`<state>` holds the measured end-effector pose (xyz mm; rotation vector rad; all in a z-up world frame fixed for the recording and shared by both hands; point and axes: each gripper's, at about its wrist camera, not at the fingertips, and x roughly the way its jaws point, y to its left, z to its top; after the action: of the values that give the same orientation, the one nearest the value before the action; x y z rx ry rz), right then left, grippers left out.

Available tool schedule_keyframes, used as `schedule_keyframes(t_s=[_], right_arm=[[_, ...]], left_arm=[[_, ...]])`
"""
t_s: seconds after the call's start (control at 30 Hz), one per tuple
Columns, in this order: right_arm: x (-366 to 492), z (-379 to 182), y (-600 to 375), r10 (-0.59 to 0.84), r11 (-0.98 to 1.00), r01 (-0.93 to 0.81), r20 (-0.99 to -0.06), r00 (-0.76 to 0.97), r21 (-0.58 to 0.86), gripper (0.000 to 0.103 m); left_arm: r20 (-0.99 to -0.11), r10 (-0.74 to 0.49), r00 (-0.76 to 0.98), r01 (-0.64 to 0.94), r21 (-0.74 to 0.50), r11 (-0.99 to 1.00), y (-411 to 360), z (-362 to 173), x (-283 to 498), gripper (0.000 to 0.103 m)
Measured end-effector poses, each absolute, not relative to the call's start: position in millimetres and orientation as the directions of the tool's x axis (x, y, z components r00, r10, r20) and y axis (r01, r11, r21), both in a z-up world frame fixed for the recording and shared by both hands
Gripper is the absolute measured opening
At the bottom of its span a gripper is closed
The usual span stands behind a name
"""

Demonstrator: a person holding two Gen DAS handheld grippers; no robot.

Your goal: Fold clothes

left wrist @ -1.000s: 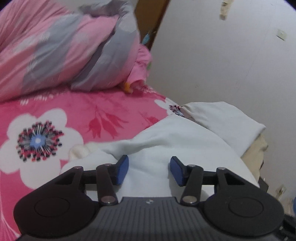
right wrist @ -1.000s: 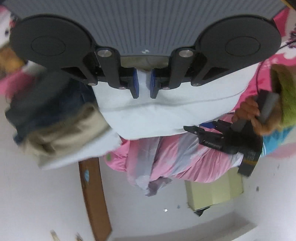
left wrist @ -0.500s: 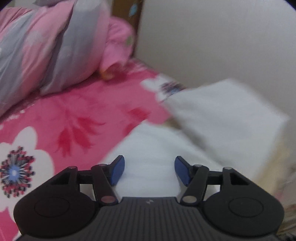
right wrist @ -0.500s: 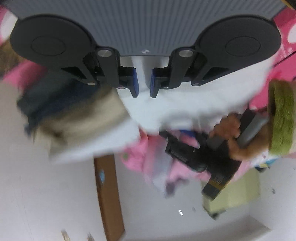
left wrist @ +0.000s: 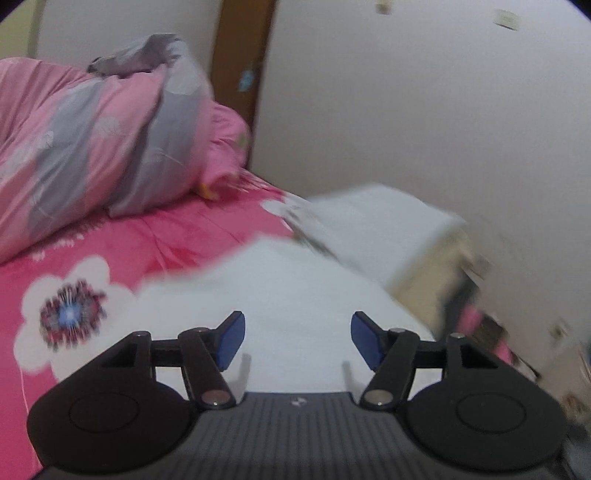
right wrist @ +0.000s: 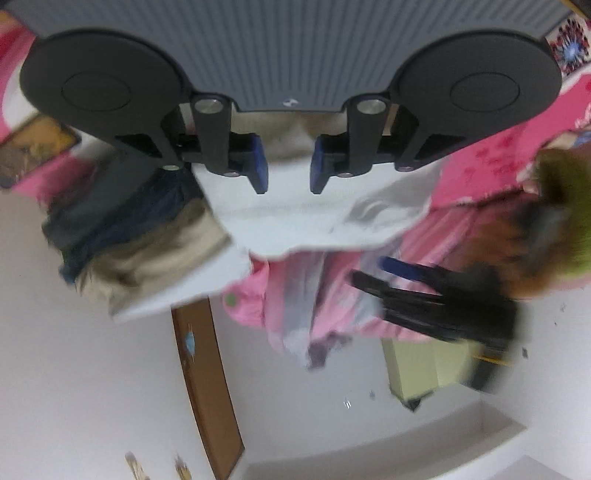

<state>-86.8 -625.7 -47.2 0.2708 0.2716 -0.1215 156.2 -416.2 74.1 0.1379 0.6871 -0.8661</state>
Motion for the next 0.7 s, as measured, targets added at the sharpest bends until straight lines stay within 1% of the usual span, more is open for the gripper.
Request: schedule_keyframes(t_s=[0.07,0.1,0.17,0.2,0.27,0.3,0.33,0.4,0.43,0.47,0.5,0.53,0.57,0.6,0.63,0.67,0.7], right_arm=[[-83.3,-59.8,-625.8,-0.074,0.950,0.173,-0.349,0.934,0.261,0.025],[-82.2,-64.8,-625.9,-0.072,0.946,0.185,-0.383,0.921,0.267,0.025],[-95.6,-59.6,-620.4,-0.076,0.945,0.189,-0.381,0.921,0.268,0.025],[-102.3,-57.1,-617.6,-0.078,0.944,0.191,-0.380,0.922,0.268,0.026],[-119.4,-50.0,-611.1,-0.098,0.948,0.200,-0.368,0.925,0.250,0.036],[-129.3,-45.6,-607.4,-0.114,0.951,0.206,-0.357,0.927,0.232,0.049],[-139.6,-41.2,-603.8,-0.130,0.953,0.213,-0.347,0.929,0.215,0.059],[-163.6,-32.2,-597.7,-0.164,0.954,0.232,-0.323,0.932,0.187,0.064],[-172.2,-25.7,-599.8,-0.174,0.954,0.238,-0.308,0.936,0.184,0.067],[-184.1,-18.8,-600.7,-0.189,0.951,0.247,-0.287,0.939,0.183,0.071],[-196.3,-11.5,-601.5,-0.205,0.949,0.257,-0.265,0.942,0.182,0.079],[-210.4,-1.3,-601.0,-0.228,0.945,0.272,-0.232,0.946,0.181,0.087],[-225.5,8.1,-602.2,-0.247,0.939,0.284,-0.196,0.949,0.192,0.089],[-240.7,17.6,-603.3,-0.266,0.933,0.295,-0.160,0.951,0.204,0.094],[-255.9,27.0,-604.5,-0.284,0.927,0.306,-0.124,0.951,0.216,0.097],[-270.4,35.9,-605.6,-0.299,0.922,0.312,-0.091,0.950,0.231,0.102],[-279.8,40.5,-606.5,-0.281,0.919,0.292,-0.078,0.957,0.264,0.102]], left_arm=[[-0.612,-0.665,0.427,0.766,-0.146,0.626,-403.5,57.4,123.1,0.067],[-0.604,-0.651,0.460,0.764,-0.105,0.637,-400.3,51.0,110.5,0.067],[-0.582,-0.628,0.517,0.756,-0.034,0.654,-393.0,40.2,85.7,0.067],[-0.561,-0.645,0.519,0.759,-0.045,0.650,-385.6,42.3,75.5,0.067],[-0.519,-0.684,0.512,0.759,-0.099,0.644,-368.3,49.9,56.9,0.070],[-0.495,-0.696,0.520,0.756,-0.112,0.645,-359.7,54.7,47.9,0.073],[-0.469,-0.706,0.531,0.752,-0.122,0.648,-350.9,60.0,38.5,0.074],[-0.404,-0.714,0.572,0.740,-0.122,0.662,-332.9,74.5,18.3,0.077],[-0.372,-0.723,0.582,0.743,-0.118,0.659,-325.1,84.0,9.2,0.078],[-0.339,-0.732,0.591,0.747,-0.114,0.656,-317.3,93.5,0.2,0.082],[-0.305,-0.741,0.598,0.751,-0.111,0.651,-309.6,104.0,-8.9,0.086],[-0.268,-0.755,0.598,0.759,-0.114,0.641,-302.1,118.4,-18.6,0.088],[-0.228,-0.770,0.596,0.768,-0.118,0.630,-294.4,134.1,-29.1,0.089],[-0.194,-0.781,0.594,0.775,-0.125,0.620,-287.2,146.8,-37.8,0.093],[-0.168,-0.792,0.587,0.783,-0.132,0.608,-281.2,158.4,-45.7,0.096],[-0.159,-0.800,0.579,0.790,-0.132,0.598,-276.9,166.8,-53.4,0.100],[-0.149,-0.808,0.571,0.798,-0.132,0.588,-272.5,175.2,-61.0,0.101]])
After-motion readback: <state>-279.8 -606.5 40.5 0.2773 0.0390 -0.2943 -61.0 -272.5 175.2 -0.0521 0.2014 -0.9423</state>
